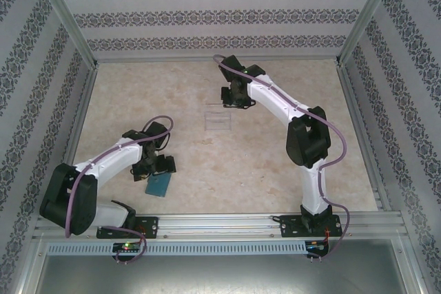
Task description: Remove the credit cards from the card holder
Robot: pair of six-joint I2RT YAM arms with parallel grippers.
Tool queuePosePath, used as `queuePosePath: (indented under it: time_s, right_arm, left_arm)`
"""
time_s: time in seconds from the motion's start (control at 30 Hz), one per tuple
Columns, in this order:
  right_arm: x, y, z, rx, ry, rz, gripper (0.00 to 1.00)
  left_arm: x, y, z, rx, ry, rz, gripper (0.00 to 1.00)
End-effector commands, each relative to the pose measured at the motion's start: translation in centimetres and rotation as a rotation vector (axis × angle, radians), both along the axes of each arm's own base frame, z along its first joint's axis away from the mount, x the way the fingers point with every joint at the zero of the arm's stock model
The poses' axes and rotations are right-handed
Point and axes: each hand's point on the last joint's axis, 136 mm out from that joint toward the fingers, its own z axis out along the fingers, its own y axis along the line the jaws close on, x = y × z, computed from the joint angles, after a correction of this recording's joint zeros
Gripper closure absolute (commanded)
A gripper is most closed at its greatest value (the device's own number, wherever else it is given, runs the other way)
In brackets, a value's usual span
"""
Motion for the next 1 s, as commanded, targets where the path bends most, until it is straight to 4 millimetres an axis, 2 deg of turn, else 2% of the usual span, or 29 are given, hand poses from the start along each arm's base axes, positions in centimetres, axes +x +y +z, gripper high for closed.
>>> queuePosePath:
  time_s: [0.0,0.33,0.43,0.6,0.8,0.9,0.97]
  right_arm:
    - [0.1,-0.6,1.3,0.023,-0.026,-0.001,0.75]
    - [-0.5,-1.1,0.8,0.019,-0.011,-0.008,0.76]
    - [-0.6,-1.4,0.7,0.016,-0.010,-0.011,0.76]
    - [-0.9,-1.5,0.6,0.016,-0.007,-0.011,0.76]
    - [-1.0,-1.6,0.7,0.018,-0.010,-0.013,0.76]
    - [-1.0,-1.6,0.8,0.017,-0.011,-0.011,0.77]
    - [-1.1,-1.7,1.0,0.019,-0.016,-0.011,0.77]
  left_arm:
    - [-0.2,-1.0,-0.9,-0.032,0.011,-0.013,0.08]
    - [-0.3,-2.4,-1.6,-0.059,0.049,-0.074,0.16]
    - [-0.4,-2.8,-1.4,-0.067,0.057,-0.091,0.06]
    - [-0.5,-3.4,-1.0,-0.084,0.057,-0.107,0.02]
    - [-0.5,-4.2,-1.2,-0.100,0.056,-0.114,0.08]
    - [-0.2,-4.6,-1.2,-0.099,0.054,-0.120,0.19]
    - [0.2,-5.2,-0.9,-0.103,0.046,-0.127,0.22]
